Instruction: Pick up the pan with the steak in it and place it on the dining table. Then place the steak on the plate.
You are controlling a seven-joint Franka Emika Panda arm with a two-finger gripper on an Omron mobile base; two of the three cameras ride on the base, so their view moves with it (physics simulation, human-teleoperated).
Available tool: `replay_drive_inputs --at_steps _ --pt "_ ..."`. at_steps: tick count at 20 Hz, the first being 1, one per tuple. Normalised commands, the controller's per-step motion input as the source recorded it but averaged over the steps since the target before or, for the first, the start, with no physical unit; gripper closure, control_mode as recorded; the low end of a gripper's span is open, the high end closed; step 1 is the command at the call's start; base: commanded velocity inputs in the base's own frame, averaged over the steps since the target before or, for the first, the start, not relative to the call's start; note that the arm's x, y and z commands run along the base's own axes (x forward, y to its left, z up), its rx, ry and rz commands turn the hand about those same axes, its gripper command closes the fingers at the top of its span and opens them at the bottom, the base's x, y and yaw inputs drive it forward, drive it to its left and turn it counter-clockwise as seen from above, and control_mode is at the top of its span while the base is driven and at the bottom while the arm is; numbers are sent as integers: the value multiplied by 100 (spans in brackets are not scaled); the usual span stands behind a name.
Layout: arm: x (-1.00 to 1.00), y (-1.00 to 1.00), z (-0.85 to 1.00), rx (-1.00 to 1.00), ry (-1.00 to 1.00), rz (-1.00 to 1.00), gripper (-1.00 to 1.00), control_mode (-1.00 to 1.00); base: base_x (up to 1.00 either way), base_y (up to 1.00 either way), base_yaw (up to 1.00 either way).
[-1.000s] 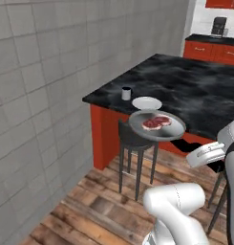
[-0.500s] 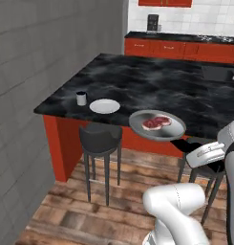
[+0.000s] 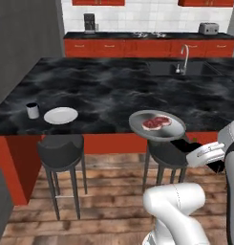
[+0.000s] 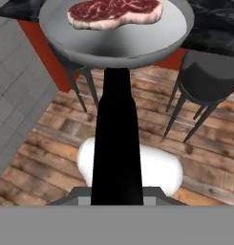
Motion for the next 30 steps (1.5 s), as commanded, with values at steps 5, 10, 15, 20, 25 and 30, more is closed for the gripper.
replay_drive_inputs --at_steps 5,10,15,20,25,30 --pt "0 0 0 0 0 0 100 100 0 0 -50" --pt "0 0 0 0 0 0 100 100 0 0 -41" --pt "0 0 0 0 0 0 100 100 1 8 -2" --pt "0 0 0 0 0 0 100 100 1 89 -5" --pt "0 0 0 0 0 0 100 100 0 91 -7" --pt "0 0 0 0 0 0 100 100 13 2 0"
